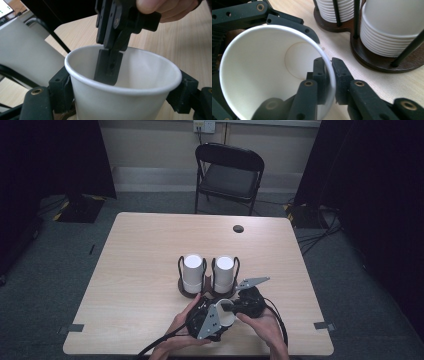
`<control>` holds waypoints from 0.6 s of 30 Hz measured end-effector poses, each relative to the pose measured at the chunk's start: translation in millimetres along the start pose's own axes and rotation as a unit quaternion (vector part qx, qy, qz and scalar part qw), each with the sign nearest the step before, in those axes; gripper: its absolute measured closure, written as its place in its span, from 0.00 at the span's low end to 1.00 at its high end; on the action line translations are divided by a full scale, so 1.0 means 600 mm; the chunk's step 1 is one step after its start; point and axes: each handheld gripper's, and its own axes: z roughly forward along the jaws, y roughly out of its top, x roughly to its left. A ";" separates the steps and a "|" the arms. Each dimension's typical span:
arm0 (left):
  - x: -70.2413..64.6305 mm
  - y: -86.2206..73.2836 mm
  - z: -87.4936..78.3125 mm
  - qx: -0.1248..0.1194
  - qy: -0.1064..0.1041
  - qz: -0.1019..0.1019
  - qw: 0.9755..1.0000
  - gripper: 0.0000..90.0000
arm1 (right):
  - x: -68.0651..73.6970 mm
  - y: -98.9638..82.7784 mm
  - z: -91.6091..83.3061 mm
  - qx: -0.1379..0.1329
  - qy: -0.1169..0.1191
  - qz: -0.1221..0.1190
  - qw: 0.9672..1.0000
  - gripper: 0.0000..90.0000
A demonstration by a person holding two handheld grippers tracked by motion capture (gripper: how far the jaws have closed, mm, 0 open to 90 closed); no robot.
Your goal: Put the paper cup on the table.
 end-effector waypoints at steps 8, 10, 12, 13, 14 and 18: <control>0.010 -0.012 -0.004 -0.012 0.006 -0.043 0.999 0.26 | 0.001 -0.005 -0.009 -0.035 -0.006 0.002 0.999 0.81; 0.016 -0.016 -0.006 -0.014 0.006 -0.056 0.998 0.26 | 0.002 -0.008 -0.012 -0.046 -0.009 0.006 0.999 0.79; 0.020 -0.017 -0.008 -0.016 0.002 -0.064 0.998 0.26 | 0.000 -0.010 -0.016 -0.056 -0.011 0.018 0.998 0.76; 0.019 -0.018 -0.008 -0.017 0.006 -0.067 0.998 0.26 | 0.001 -0.011 -0.017 -0.062 -0.012 0.017 0.998 0.75; 0.020 -0.018 -0.008 -0.013 0.010 -0.065 0.998 0.26 | 0.002 -0.011 -0.019 -0.067 -0.015 0.016 0.998 0.73; 0.027 -0.022 -0.011 -0.019 0.020 -0.083 0.996 0.26 | 0.003 -0.010 -0.023 -0.091 -0.022 0.022 0.995 0.66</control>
